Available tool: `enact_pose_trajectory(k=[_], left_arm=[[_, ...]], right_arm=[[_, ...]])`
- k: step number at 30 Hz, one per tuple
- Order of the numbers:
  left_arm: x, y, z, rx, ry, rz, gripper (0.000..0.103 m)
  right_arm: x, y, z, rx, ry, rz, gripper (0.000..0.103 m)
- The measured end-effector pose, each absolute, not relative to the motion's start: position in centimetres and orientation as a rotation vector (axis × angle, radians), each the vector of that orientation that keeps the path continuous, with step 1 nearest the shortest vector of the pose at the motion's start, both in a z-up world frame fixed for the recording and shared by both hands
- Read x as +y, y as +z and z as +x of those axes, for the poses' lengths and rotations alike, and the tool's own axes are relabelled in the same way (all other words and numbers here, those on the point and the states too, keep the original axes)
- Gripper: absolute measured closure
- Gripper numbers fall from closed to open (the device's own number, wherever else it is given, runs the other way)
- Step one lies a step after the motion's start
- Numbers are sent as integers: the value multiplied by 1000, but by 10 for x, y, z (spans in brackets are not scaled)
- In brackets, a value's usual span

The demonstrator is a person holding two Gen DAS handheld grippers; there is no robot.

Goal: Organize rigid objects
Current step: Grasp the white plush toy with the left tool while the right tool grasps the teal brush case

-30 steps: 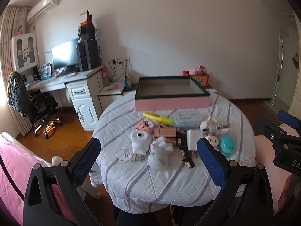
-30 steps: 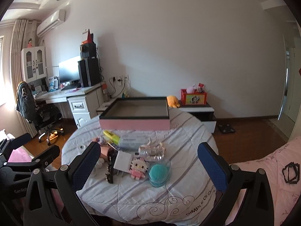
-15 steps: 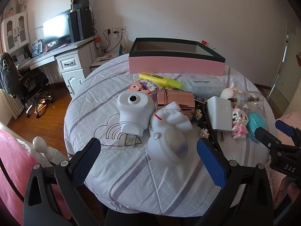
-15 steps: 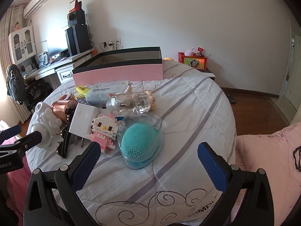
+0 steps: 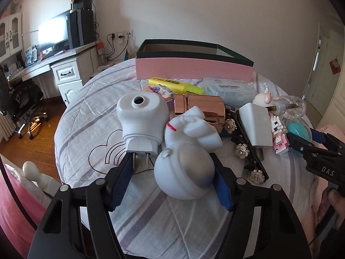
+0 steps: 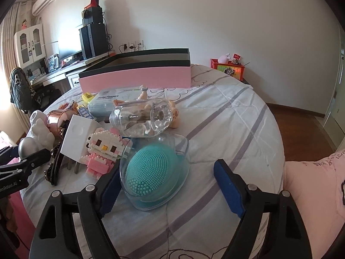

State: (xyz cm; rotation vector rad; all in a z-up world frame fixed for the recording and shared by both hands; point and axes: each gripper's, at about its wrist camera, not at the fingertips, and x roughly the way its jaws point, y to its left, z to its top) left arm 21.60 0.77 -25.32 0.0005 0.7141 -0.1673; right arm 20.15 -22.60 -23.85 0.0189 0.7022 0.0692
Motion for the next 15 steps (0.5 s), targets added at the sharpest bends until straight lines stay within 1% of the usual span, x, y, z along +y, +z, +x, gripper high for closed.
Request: enact_pose_trajectory(k=[1, 2, 5, 7, 9, 10, 11, 12, 13, 15], left_arm=[[9, -253, 215, 710, -173, -7, 39], [11, -252, 214, 704, -180, -18, 42], [15, -250, 213, 696, -195, -32, 44], [15, -250, 214, 691, -200, -39, 44], [11, -251, 218, 692, -204, -28, 44], [9, -250, 219, 689, -201, -22, 42], [6, -250, 221, 691, -201, -16, 35], [4, -251, 225, 703, -211, -10, 30], [2, -252, 228, 708, -207, -4, 28], [-2, -252, 231, 707, -205, 9, 29]], right_arm=[[-226, -238, 202, 698, 73, 21, 22], [-227, -238, 201, 695, 81, 22, 28], [-228, -238, 200, 696, 91, 21, 38], [-230, -238, 200, 694, 105, 35, 42], [-230, -240, 205, 706, 108, 33, 42], [-231, -241, 205, 698, 108, 35, 42], [-230, -241, 207, 703, 108, 32, 42], [-230, -242, 209, 700, 108, 29, 42], [-230, -242, 210, 700, 109, 27, 42], [-230, -242, 213, 703, 113, 25, 42]])
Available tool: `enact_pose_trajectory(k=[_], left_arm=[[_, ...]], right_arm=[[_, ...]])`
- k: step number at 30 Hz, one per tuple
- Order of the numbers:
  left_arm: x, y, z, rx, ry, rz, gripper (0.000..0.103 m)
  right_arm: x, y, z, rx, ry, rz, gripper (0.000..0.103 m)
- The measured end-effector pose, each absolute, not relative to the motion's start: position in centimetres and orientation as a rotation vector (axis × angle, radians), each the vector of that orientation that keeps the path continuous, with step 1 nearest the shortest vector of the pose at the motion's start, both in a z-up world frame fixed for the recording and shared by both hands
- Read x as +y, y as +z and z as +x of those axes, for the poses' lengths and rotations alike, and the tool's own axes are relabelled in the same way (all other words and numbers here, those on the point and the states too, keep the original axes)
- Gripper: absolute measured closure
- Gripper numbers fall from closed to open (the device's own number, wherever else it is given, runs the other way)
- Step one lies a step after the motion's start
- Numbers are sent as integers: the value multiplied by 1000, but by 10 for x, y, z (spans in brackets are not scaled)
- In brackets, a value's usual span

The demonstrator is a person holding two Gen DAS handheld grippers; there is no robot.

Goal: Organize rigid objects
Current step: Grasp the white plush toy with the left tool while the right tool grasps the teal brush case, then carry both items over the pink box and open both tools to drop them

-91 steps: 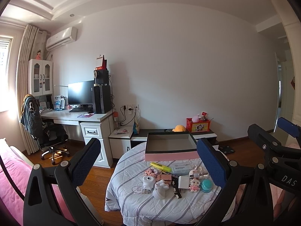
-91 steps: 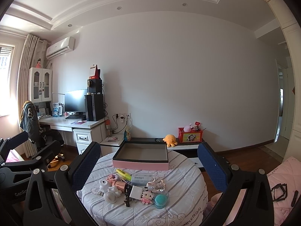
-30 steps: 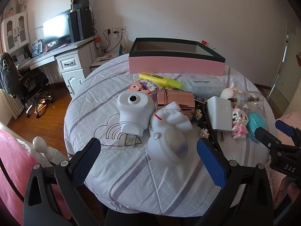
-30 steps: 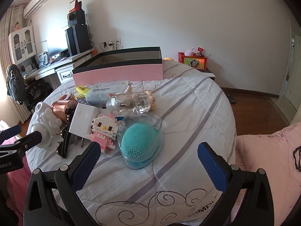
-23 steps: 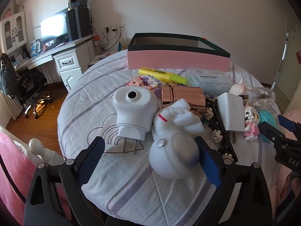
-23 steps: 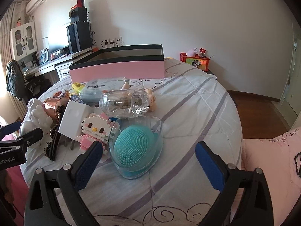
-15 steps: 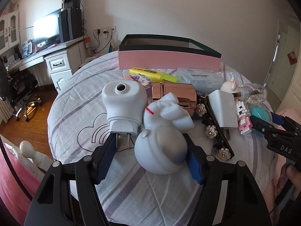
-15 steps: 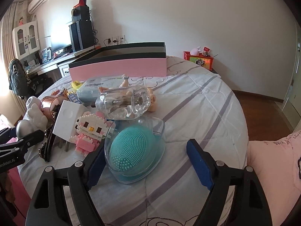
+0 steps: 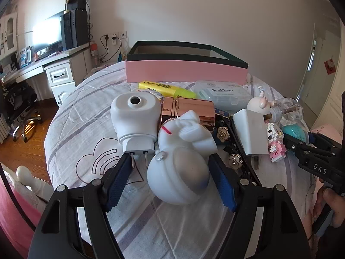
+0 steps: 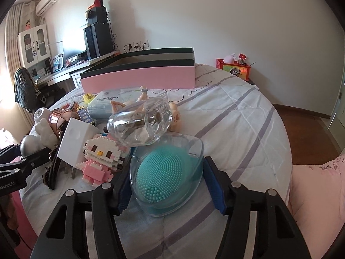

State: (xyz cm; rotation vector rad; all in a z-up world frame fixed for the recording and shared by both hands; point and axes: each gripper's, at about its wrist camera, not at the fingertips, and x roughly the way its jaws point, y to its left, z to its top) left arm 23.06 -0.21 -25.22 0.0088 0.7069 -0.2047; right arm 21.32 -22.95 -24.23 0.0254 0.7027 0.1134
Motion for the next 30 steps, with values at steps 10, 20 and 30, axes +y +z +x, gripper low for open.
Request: enact_pose_trajectory(k=[10, 20, 30], left_arm=[[-3, -239, 232, 674, -263, -16, 56], [-5, -215, 227, 622, -306, -26, 56], [-25, -160, 303, 569, -310, 28, 56]], right_arm=[[-235, -231, 213, 694, 139, 28, 42], [-242, -205, 208, 631, 129, 41, 42], [-221, -168, 271, 586, 203, -3, 42]])
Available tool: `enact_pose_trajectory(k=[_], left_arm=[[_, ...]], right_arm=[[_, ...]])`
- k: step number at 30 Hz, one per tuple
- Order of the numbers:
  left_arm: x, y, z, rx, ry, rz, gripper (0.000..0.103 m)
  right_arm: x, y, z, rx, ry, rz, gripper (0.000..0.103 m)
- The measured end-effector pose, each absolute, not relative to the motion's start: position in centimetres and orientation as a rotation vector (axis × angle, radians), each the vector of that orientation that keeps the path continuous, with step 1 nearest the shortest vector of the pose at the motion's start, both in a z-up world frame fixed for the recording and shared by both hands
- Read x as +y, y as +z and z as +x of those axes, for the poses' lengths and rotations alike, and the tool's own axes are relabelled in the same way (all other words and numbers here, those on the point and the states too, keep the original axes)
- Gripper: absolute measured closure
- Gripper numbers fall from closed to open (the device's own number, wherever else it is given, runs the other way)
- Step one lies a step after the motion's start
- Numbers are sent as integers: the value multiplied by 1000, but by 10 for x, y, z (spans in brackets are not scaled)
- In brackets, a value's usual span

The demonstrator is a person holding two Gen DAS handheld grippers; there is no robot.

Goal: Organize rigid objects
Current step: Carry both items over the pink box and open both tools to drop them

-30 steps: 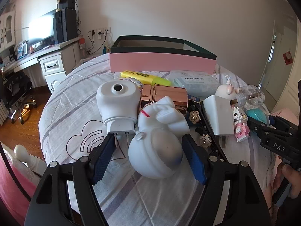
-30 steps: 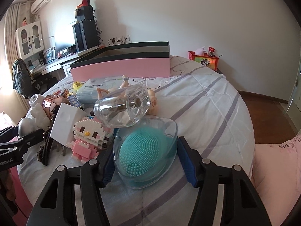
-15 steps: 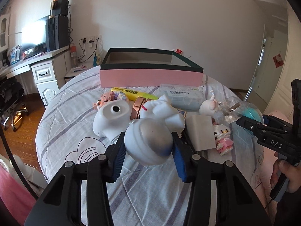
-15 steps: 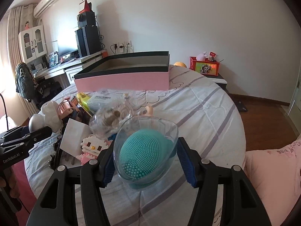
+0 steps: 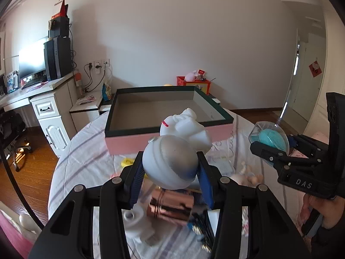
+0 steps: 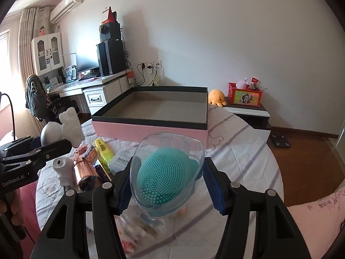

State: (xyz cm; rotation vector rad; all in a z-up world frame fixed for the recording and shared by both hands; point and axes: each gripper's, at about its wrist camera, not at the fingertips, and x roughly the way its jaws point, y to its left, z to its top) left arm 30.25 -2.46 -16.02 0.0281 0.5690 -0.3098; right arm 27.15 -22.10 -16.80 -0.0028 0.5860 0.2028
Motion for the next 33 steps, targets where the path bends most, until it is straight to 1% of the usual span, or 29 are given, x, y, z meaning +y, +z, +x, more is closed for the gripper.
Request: enact_pose_trajectory(k=[7, 10, 14, 17, 19, 22, 24, 25, 26, 27, 29, 30, 32, 33], left_arm=[[-39, -155, 398, 667, -312, 38, 56], [-41, -161, 434, 733, -282, 50, 56], [-44, -168, 461, 769, -271, 58, 56], [-45, -184, 485, 847, -250, 57, 56], [-41, -191, 496, 897, -267, 3, 56], [-38, -200, 500, 940, -230, 1, 56], [-39, -204, 502, 961, -214, -7, 52], [-38, -204, 501, 957, -205, -14, 44], [-38, -203, 499, 951, -202, -19, 33], [-36, -202, 497, 940, -189, -22, 29], [-31, -196, 487, 902, -186, -31, 20], [-31, -190, 480, 887, -190, -38, 17], [-24, -175, 462, 833, -194, -56, 14], [-22, -166, 450, 797, -193, -61, 12]], right_arm=[[-198, -159, 361, 623, 250, -26, 42], [-192, -163, 407, 683, 262, -15, 42], [-184, -174, 451, 753, 264, -13, 42], [-178, -187, 474, 804, 260, -30, 42], [-175, -197, 484, 842, 250, -39, 42], [-174, -212, 493, 890, 254, -48, 42], [-176, -216, 496, 907, 252, -31, 42], [-178, -217, 496, 913, 251, -18, 41], [-180, -217, 495, 910, 244, -15, 41], [-181, -215, 494, 898, 239, -14, 40], [-184, -211, 489, 888, 231, -6, 34], [-186, -206, 485, 872, 232, 0, 32], [-191, -192, 473, 833, 219, 17, 21], [-191, -184, 467, 814, 211, 22, 21]])
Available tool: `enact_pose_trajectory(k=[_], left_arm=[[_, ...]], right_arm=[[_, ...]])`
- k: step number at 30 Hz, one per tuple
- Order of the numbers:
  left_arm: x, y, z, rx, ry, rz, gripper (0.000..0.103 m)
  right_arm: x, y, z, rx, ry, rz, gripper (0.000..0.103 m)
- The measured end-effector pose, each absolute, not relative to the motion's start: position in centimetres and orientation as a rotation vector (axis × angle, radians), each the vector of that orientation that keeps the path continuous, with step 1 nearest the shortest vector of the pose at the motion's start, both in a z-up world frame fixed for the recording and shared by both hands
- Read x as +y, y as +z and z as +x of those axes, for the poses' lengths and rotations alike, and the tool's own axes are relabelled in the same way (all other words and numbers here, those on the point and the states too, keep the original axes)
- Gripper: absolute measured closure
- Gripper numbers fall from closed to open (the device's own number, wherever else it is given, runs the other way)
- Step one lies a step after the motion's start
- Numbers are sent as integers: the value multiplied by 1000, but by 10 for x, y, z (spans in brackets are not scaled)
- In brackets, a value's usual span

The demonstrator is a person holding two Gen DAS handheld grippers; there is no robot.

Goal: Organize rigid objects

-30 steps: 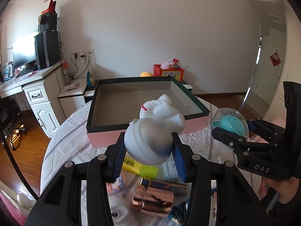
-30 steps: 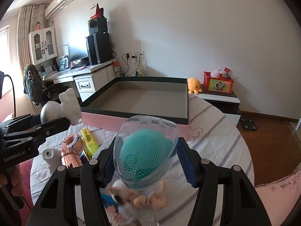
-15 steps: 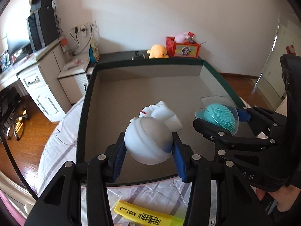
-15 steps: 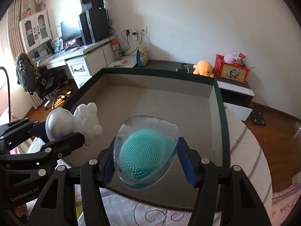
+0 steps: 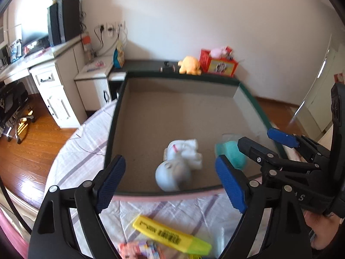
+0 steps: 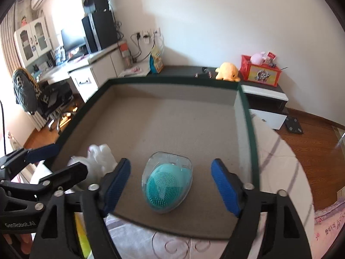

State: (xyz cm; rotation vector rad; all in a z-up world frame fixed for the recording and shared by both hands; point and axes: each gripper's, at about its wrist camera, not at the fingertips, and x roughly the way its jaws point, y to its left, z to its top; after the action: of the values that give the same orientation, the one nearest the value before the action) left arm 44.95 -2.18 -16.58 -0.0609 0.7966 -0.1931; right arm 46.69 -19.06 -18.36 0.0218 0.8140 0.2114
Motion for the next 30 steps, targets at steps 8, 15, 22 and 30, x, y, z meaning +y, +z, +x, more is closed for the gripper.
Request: enact_pose_trajectory(k=[8, 15, 22, 30], left_arm=[[-4, -97, 322, 481, -54, -37, 0], [4, -67, 219, 340, -40, -6, 0], [6, -50, 140, 280, -57, 11, 0], [3, -32, 81, 201, 9, 12, 0]], right_arm=[[-191, -104, 344, 549, 150, 11, 7], [-178, -64, 224, 347, 122, -6, 0], [-169, -47, 141, 281, 106, -7, 0], [-163, -32, 83, 215, 75, -22, 0]])
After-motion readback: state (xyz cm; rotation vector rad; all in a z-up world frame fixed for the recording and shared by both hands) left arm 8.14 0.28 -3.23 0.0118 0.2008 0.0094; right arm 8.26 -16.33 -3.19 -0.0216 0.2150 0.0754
